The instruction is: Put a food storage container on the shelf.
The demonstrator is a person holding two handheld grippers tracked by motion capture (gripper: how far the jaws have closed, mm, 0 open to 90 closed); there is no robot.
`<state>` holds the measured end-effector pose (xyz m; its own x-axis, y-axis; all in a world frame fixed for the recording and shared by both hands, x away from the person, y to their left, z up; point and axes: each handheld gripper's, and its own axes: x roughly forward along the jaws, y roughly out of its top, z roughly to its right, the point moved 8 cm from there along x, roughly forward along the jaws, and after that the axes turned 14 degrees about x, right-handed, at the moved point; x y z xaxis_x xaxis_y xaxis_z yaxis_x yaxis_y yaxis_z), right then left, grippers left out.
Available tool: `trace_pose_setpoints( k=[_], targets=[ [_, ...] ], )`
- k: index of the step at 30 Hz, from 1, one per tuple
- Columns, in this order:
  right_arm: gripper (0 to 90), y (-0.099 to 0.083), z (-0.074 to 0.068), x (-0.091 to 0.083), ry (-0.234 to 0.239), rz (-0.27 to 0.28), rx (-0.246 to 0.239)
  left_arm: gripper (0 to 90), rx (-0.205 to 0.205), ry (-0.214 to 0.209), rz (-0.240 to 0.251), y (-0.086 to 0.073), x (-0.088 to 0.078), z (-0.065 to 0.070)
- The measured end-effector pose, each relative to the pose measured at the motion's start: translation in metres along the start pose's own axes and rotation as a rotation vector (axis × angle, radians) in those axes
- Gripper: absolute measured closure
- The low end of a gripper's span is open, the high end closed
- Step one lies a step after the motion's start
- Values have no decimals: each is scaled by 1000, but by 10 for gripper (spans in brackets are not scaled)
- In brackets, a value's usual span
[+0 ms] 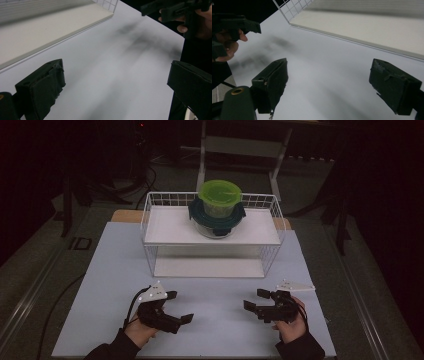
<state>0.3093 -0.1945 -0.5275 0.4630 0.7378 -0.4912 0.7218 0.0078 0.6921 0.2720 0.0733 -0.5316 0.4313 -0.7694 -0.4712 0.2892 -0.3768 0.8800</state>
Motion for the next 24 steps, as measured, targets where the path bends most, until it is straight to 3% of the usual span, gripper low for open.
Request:
trace_pose_setpoints(
  k=[10,24],
  targets=[
    [150,-11,10,-11,-33,4,15,7,-26,19,-29,-22,-12,-3],
    [150,-16,27,-21,-62,33,24,7,-34,58,-27,-35,-24,-10]
  ],
)
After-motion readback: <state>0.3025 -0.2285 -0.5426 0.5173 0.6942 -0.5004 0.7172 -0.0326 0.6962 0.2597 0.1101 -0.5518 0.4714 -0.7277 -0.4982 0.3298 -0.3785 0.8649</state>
